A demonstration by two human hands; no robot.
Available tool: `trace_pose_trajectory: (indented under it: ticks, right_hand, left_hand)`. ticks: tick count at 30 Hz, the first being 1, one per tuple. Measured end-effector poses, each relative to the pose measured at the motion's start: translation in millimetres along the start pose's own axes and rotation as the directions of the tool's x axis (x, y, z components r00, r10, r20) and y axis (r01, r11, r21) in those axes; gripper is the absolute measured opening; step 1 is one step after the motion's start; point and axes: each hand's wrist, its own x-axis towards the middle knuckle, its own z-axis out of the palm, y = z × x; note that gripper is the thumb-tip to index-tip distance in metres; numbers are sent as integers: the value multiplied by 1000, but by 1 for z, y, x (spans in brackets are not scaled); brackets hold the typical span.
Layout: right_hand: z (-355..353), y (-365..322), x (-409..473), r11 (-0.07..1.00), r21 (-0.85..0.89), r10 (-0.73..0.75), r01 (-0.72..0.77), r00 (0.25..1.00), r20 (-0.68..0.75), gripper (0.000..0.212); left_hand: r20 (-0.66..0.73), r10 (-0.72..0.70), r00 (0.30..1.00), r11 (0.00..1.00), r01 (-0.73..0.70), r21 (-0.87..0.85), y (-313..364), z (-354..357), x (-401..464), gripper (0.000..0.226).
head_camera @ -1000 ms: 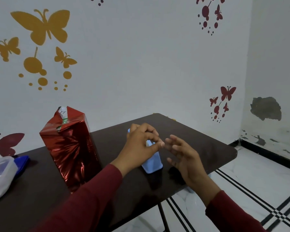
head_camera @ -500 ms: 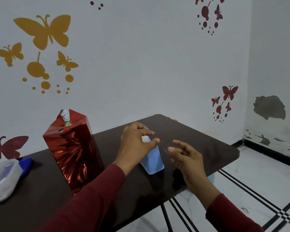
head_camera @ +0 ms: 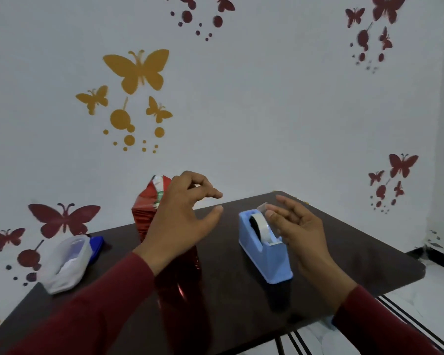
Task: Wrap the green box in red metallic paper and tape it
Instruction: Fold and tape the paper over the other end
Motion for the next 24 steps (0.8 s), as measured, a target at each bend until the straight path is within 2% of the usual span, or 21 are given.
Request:
trace_pose_trajectory:
  ticks: [3,5,8,10,12,14,16,18,20,24]
  right_hand:
    - [34,-12,13,999,7,-45,44,998,51,47]
    - [62,-18,19,998,11,-61,60,993,96,53]
    - [95,-20,31,998,-7,-53,55,988,146,66]
    - [117,-16,40,996,-84,-24,38,988,153,80]
    - [136,-12,48,983,-184,40,-12,988,147,97]
    - [152,-9,54,970,-233,108,-70,982,156,109]
    - [166,-6,61,966,-219,179,-137,967,181,115]
    - [176,-4,68,961,-168,248,-218,949,192,117]
    - [184,-5,76,953,-117,298,-278,930,214,116]
    - [199,-9,83,939,-94,344,-331,902,261,106]
  left_hand:
    - [-19,14,1000,994,-12,105,-21,-39,-2,42]
    - [21,-20,1000,989,16,148,-39,-64,-5,58]
    - [134,-144,980,969,112,219,-64,-88,-8,86]
    - [209,-233,950,948,175,264,-78,-97,-7,94]
    - [251,-274,928,937,198,288,-92,-99,-5,82]
    - [241,-278,930,945,220,242,-102,-95,-2,56]
    - [229,-275,934,959,250,132,-107,-90,1,31]
    - [228,-268,936,963,262,58,-109,-85,6,16]
    - [201,-288,936,955,297,-16,-109,-81,10,12]
    - [179,-357,917,913,383,-140,-110,-74,21,20]
